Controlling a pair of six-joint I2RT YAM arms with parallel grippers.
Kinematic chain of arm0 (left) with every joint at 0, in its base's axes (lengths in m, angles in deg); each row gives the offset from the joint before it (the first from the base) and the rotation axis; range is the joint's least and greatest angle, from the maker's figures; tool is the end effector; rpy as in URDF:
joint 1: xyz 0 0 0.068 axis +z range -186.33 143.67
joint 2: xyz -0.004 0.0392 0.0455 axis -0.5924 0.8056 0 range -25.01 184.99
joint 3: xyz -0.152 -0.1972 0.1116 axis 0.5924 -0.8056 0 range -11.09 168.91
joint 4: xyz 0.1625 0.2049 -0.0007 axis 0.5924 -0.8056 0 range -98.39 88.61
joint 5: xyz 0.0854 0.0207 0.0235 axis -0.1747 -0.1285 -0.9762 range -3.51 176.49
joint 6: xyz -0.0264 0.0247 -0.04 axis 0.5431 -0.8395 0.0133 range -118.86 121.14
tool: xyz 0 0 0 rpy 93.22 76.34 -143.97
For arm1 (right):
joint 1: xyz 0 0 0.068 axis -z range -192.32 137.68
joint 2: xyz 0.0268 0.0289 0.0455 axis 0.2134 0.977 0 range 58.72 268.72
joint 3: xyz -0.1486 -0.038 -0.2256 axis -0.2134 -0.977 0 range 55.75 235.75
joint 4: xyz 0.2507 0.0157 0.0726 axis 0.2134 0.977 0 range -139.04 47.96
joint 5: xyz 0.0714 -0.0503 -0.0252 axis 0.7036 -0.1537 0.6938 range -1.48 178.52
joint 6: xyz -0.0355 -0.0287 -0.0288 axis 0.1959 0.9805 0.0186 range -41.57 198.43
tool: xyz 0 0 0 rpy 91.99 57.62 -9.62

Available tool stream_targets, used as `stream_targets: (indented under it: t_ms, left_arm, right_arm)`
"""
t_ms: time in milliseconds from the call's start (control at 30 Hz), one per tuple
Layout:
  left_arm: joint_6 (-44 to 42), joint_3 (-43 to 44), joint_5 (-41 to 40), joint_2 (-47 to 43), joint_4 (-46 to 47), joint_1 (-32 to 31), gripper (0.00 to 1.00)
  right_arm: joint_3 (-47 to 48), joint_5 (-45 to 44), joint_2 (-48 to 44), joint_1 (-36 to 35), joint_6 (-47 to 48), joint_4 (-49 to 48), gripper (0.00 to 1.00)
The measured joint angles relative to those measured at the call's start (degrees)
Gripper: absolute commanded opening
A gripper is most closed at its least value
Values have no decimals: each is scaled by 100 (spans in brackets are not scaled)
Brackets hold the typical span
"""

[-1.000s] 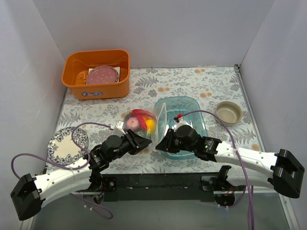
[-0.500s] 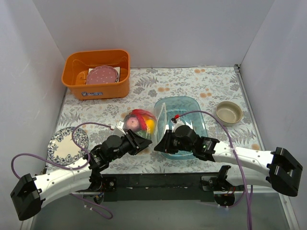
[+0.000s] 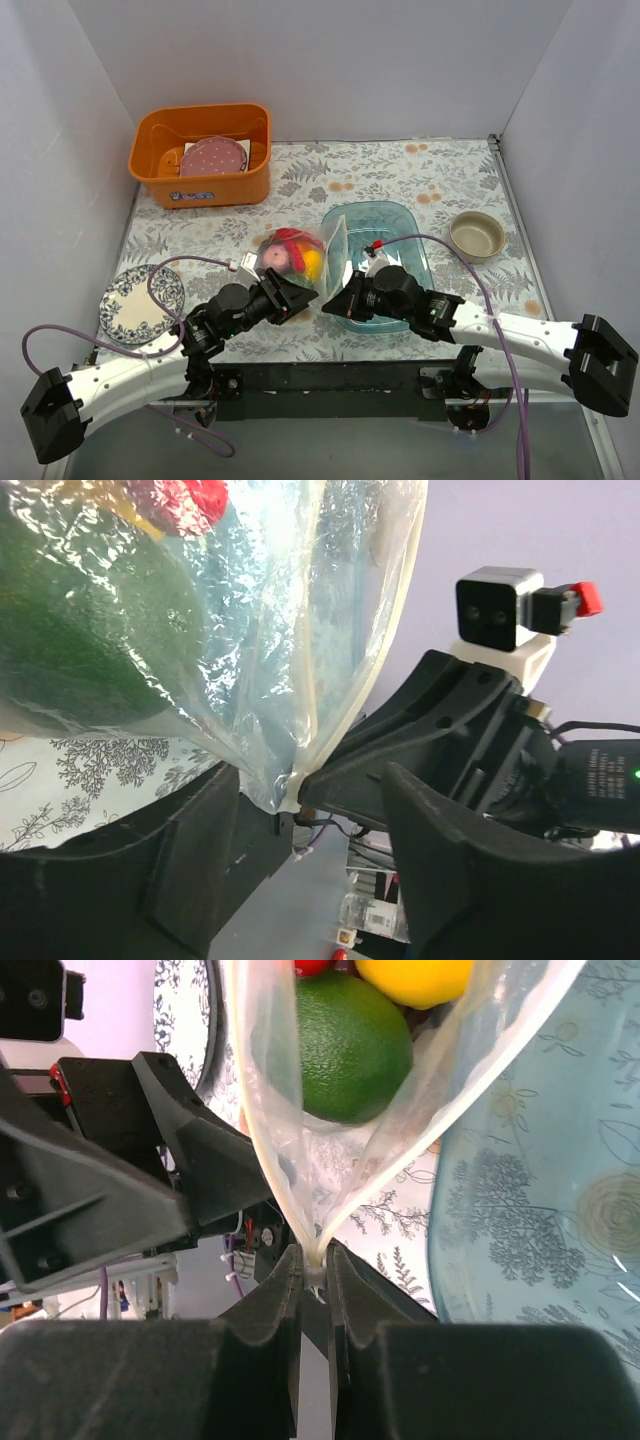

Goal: Place the food in the zip-top bag and seal the zipper
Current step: Zip the zipper food storage bag at the center of the board.

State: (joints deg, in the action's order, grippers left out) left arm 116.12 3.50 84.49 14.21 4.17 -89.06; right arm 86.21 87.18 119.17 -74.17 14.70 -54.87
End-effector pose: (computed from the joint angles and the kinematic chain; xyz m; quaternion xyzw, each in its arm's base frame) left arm 0.1020 -0.1320 0.1971 -0.4296 0.6919 -0.5753 0.0762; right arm 0.1101 0.2042 0.2277 0.0201 0.8392 0.4788 0.2573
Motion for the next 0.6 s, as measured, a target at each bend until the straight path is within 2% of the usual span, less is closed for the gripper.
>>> stream_targets:
  t_ms: [133,400,600]
  left_arm:
    - [-2,-63,42,-101,2,0,69]
    - [7,-133,214,142,120,0,69]
    - [13,-227,254,435,485,-33,56]
  right_arm:
    - [-343,-111,-225,92,-264,-291,1]
    - [-573,-107,-179,313,-664,-1169,1]
    - [-772,37,-74,328,-949,-1622,1]
